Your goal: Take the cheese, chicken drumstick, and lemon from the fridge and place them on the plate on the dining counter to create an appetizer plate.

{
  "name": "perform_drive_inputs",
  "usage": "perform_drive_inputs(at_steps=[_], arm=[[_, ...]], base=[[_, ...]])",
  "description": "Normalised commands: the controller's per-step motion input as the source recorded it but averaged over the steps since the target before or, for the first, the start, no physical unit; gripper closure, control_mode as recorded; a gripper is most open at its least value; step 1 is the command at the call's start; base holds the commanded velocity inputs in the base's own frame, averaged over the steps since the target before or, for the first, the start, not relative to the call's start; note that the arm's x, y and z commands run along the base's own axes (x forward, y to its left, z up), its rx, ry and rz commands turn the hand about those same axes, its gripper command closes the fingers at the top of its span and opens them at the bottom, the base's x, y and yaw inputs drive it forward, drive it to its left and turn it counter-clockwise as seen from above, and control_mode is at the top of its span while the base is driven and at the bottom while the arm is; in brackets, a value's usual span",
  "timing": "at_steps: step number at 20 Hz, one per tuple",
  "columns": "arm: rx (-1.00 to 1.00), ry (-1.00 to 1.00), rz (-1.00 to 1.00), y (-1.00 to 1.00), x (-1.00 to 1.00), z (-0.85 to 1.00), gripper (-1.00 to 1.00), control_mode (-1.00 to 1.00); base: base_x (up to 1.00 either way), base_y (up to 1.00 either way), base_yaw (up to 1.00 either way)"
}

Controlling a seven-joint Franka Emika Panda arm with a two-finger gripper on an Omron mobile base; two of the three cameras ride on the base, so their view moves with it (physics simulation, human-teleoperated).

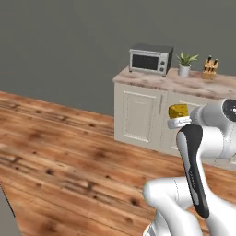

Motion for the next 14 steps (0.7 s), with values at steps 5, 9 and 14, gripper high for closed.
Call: perform_drive_inputs(at_steps=[5, 9, 14], arm=[[0.00, 0.00, 0.00, 0.00, 0.00, 0.00, 1.00, 1.00], [0.00, 0.00, 0.00, 0.00, 0.00, 0.00, 1.00, 1.00], [0.00, 0.00, 0.00, 0.00, 0.00, 0.00, 1.00, 1.00]], base=[[1.00, -0.64, 0.44], [1.00, -0.63, 0.44], [1.00, -0.57, 0.42]])
